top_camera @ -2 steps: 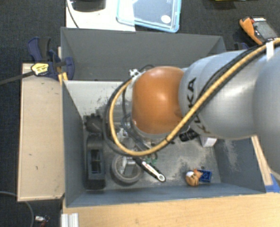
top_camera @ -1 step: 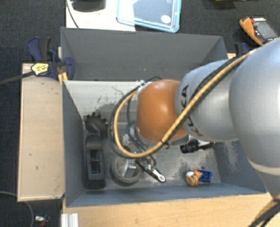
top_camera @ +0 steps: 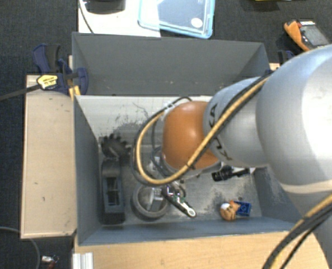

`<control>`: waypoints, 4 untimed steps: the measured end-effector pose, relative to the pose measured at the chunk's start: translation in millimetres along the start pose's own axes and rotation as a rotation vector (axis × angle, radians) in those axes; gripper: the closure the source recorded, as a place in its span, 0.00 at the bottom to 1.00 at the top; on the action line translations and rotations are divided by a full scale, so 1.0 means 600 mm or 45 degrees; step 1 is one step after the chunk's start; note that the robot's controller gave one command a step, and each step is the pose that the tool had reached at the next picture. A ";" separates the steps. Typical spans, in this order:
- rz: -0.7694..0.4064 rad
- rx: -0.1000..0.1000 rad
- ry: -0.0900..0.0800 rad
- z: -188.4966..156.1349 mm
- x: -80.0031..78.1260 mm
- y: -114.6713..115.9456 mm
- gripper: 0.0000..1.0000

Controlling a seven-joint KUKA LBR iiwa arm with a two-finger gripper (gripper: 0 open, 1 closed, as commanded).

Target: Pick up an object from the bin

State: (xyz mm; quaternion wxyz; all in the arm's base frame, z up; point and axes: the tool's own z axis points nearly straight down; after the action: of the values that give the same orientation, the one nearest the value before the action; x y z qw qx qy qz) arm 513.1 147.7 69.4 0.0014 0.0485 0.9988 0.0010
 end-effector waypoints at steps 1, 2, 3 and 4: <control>0.159 -0.004 -0.005 -0.003 0.019 -0.019 0.00; 0.235 -0.012 -0.017 -0.007 0.041 -0.037 0.00; 0.308 -0.007 -0.009 -0.003 -0.063 0.050 1.00; 0.309 -0.007 -0.009 -0.003 -0.063 0.050 1.00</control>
Offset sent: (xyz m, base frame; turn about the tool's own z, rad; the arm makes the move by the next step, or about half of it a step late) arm -0.0310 -0.0221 0.0006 0.1849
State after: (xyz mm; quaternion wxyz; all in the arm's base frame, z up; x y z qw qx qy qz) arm 553.5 173.8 71.3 0.0050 0.1691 0.9856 0.0036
